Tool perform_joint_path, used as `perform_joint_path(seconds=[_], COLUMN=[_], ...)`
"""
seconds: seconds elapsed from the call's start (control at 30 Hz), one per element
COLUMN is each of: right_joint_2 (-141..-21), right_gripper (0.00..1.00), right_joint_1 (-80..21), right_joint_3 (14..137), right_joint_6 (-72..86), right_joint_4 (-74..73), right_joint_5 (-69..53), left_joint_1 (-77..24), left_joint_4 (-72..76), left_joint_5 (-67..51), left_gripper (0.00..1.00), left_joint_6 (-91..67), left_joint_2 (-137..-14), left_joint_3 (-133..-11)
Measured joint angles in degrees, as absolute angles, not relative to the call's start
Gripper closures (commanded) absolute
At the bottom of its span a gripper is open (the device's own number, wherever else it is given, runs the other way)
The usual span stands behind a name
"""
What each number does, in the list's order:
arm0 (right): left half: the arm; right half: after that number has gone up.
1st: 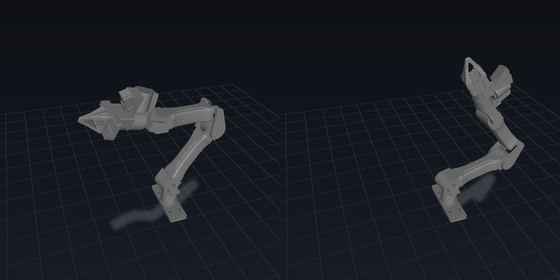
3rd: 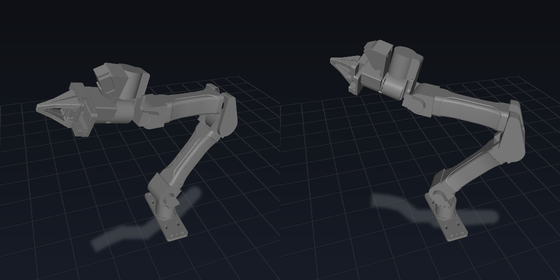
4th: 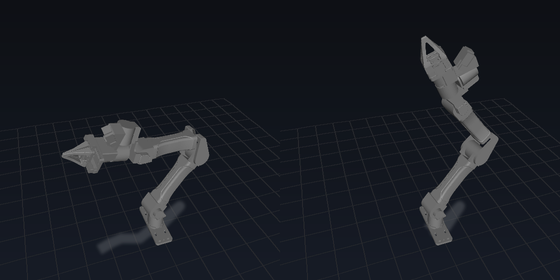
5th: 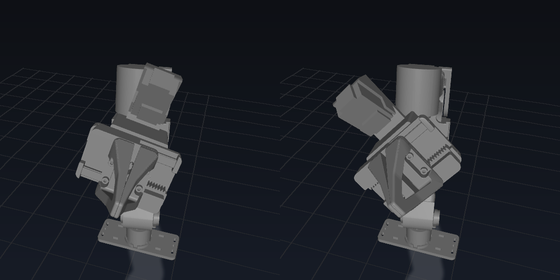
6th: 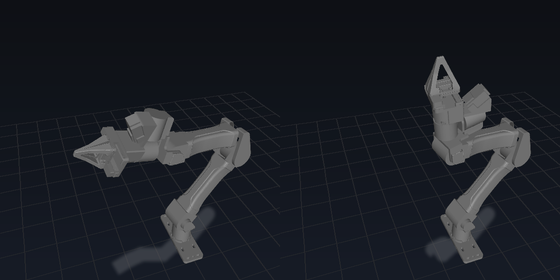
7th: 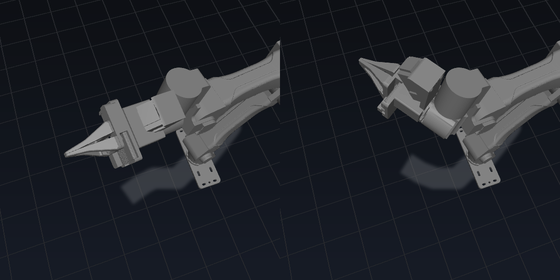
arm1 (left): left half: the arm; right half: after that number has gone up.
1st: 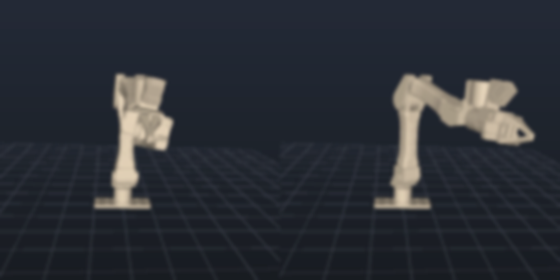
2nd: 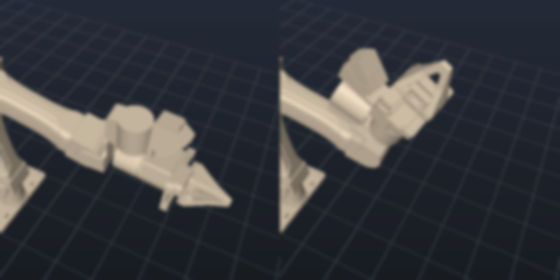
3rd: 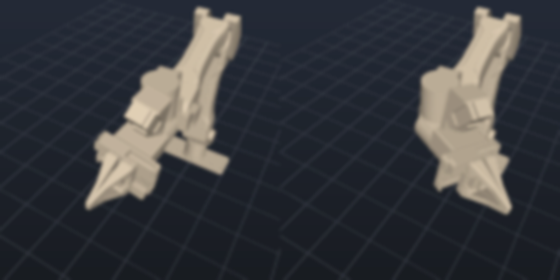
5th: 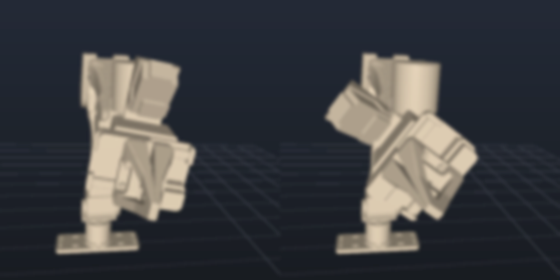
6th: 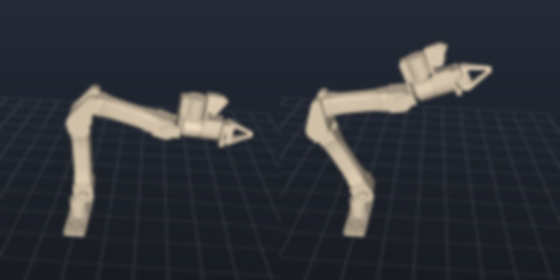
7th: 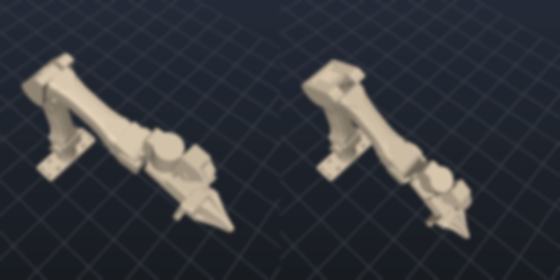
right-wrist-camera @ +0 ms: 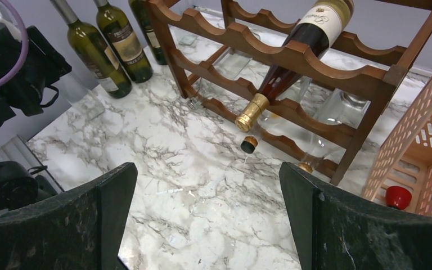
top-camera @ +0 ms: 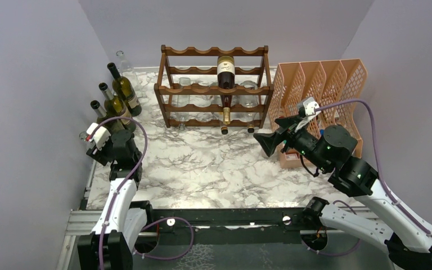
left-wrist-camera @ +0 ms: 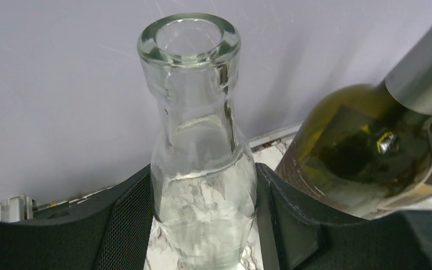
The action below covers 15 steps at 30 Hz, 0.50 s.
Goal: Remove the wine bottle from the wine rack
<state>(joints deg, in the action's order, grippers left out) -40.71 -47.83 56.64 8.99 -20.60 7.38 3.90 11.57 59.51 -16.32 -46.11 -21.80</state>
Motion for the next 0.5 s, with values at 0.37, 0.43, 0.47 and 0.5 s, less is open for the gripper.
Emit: perform_joint_path(seconds=[0.37, 0.43, 0.47, 0.5], right_joint_2=[-42.0, -42.5, -42.8, -42.9], right_gripper=[0.00, 0.00, 0.00, 0.00], right_joint_1=[-47.8, -47.8, -47.8, -47.8], right_joint_3=[56.1, 56.1, 56.0, 56.0], right_joint_6=[9.0, 9.0, 9.0, 9.0], right_joint_4=[-20.2, -20.2, -20.2, -20.2], right_joint_5=[7.1, 6.9, 6.9, 6.8], left_joint_1=[5.9, 5.9, 5.9, 5.9], left_joint_4=[16.8, 17.1, 17.3, 17.3], left_joint_5=[59.6, 58.8, 58.4, 57.9], left_gripper=[0.95, 0.94, 0.93, 0.93], left_joint_6=[-18.2, -18.2, -18.2, -18.2], left_joint_2=[-52.2, -52.6, -52.7, -53.0], left_joint_3=[-23.2, -23.3, -23.4, -23.6])
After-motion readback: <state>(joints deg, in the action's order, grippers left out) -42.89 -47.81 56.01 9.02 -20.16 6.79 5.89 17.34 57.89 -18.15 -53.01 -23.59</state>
